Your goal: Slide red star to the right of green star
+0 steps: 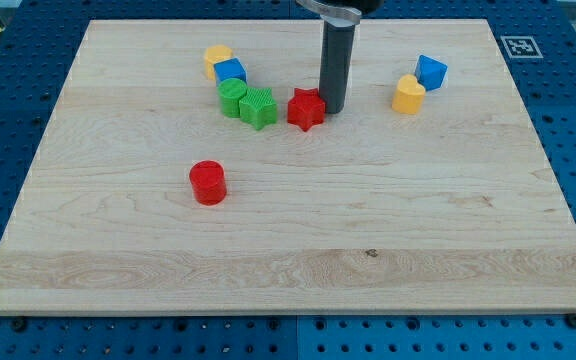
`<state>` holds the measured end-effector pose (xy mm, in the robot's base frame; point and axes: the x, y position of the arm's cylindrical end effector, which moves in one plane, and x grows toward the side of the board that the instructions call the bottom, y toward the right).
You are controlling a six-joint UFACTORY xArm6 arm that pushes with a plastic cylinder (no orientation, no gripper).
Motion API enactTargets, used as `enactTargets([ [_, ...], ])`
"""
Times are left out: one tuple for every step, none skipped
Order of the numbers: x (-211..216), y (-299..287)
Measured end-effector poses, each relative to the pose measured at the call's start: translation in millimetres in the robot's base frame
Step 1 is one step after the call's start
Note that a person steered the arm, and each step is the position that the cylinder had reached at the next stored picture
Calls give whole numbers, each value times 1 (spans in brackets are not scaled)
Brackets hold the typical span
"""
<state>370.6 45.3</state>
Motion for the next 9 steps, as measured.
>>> enactTargets([
  [0,-3],
  [0,11],
  [0,23],
  [0,18],
  [0,9],
  [0,2],
  [0,-10],
  [0,-18],
  [2,-10],
])
